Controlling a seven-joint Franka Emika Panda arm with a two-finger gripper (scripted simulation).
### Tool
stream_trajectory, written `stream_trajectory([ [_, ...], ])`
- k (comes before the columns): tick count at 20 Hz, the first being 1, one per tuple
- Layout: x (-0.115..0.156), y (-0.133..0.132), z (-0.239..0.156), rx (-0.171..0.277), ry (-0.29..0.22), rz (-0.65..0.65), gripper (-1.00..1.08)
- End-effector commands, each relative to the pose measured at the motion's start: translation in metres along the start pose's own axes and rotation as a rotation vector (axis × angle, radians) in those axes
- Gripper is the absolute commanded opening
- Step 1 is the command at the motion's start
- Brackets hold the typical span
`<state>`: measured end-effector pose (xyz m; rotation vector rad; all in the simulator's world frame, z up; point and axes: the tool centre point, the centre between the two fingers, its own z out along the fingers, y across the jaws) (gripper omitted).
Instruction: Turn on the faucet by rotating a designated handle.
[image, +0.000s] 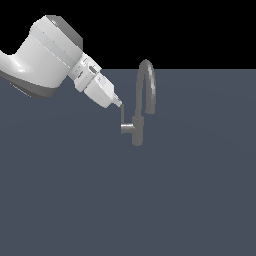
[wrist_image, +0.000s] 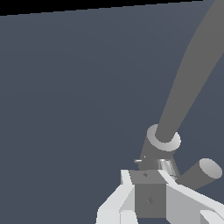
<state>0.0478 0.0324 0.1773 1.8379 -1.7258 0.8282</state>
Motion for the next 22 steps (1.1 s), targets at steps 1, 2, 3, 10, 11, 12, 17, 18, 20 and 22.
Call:
stream_trajectory([
  [1,-0.004,0.001,0.013,-0.012,-0.004,0.013,-1.00],
  [2,-0.005,0.001,0.016,-0.016,-0.004,0.017,-1.00],
  [3,-0.005,0.001,0.018,-0.018,-0.005,0.019,-1.00],
  [10,-0.005,0.005,0.019,-0.020,-0.005,0.021,-1.00],
  [11,-0.004,0.008,0.019,-0.020,-0.005,0.021,-1.00],
  [12,-0.003,0.011,0.018,-0.020,-0.005,0.021,-1.00],
  [17,-0.001,0.025,0.015,-0.020,-0.005,0.021,-1.00],
  [18,0.000,0.028,0.014,-0.020,-0.005,0.021,-1.00],
  [20,0.001,0.034,0.013,-0.020,-0.005,0.021,-1.00],
  [22,0.002,0.041,0.012,-0.020,-0.005,0.021,-1.00],
])
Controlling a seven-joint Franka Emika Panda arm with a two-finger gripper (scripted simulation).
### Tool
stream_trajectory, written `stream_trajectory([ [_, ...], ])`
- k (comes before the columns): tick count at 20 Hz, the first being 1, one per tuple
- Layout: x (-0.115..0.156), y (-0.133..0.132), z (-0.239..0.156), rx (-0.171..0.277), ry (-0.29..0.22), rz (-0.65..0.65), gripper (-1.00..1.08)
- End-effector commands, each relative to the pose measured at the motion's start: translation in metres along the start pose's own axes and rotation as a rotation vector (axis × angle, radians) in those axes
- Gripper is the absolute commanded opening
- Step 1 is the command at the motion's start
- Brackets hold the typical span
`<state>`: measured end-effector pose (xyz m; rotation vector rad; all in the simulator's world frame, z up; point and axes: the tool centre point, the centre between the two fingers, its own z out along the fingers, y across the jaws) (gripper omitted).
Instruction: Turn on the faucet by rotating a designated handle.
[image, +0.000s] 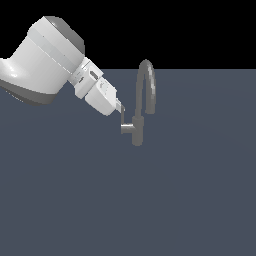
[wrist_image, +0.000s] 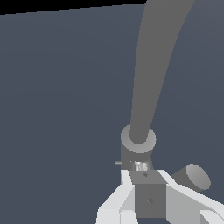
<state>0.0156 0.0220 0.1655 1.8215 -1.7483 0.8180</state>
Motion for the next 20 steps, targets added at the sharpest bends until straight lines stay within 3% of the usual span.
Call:
stream_trajectory([
  [1,0.005,0.010,-0.001,-0.008,0.000,0.004,-1.00],
  [5,0.003,0.010,-0.003,0.001,0.000,0.000,-1.00],
  [20,-0.007,0.063,0.012,-0.007,0.000,0.004,-1.00],
])
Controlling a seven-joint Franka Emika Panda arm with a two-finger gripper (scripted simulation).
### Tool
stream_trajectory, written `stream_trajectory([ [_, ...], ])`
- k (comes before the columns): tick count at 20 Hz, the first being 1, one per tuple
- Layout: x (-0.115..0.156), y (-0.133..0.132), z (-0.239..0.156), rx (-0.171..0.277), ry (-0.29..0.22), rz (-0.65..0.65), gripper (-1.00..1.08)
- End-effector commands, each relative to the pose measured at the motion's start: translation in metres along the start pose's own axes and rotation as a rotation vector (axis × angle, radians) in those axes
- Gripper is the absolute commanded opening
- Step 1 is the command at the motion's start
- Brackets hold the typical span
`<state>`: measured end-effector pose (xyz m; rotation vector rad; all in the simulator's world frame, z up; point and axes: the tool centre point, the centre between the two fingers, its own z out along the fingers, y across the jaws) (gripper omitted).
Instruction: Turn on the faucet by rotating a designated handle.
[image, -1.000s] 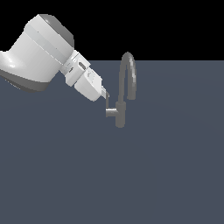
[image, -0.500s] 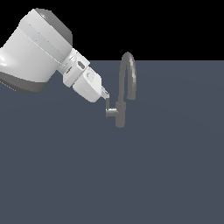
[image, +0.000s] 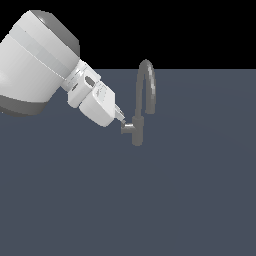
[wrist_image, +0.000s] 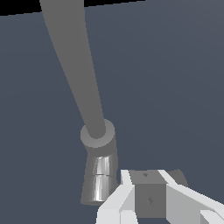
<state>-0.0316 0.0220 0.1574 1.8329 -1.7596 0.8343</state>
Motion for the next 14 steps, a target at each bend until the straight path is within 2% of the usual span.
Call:
stream_trajectory([
  [1,-0.001,0.016,0.010,-0.026,0.008,-0.005,-1.00],
  [2,-0.001,0.004,0.000,-0.001,0.005,-0.005,-1.00],
  [14,-0.031,0.039,0.040,-0.024,0.008,-0.004,-1.00],
])
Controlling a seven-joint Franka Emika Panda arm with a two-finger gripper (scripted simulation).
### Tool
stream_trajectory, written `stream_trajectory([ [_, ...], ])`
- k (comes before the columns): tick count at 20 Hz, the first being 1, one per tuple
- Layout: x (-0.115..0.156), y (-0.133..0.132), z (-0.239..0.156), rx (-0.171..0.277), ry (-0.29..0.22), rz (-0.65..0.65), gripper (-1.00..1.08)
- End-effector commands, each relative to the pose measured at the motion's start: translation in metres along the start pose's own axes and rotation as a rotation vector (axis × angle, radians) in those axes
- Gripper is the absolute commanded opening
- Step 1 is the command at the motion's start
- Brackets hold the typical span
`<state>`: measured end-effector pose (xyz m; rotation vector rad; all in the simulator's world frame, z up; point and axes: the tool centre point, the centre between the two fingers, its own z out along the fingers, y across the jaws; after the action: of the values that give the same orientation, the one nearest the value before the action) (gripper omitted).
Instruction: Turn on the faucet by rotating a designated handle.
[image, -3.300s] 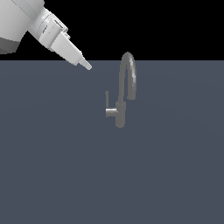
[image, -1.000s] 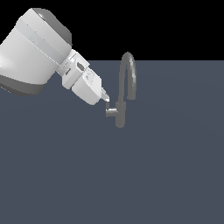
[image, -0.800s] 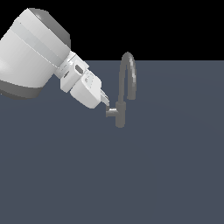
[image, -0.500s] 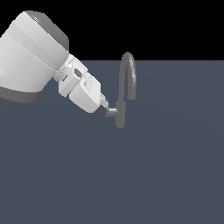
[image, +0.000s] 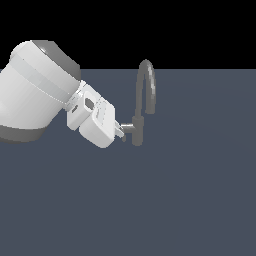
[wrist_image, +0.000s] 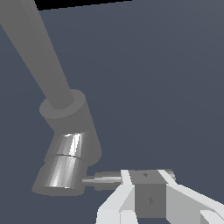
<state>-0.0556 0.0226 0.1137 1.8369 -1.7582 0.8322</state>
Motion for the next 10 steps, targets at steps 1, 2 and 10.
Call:
stream_trajectory([
  [1,0.002,0.000,-0.002,0.004,0.006,-0.001,-1.00],
  [2,-0.001,0.001,0.002,0.001,0.006,-0.001,-1.00],
  [10,-0.025,0.002,0.034,-0.017,0.009,-0.001,-1.00],
])
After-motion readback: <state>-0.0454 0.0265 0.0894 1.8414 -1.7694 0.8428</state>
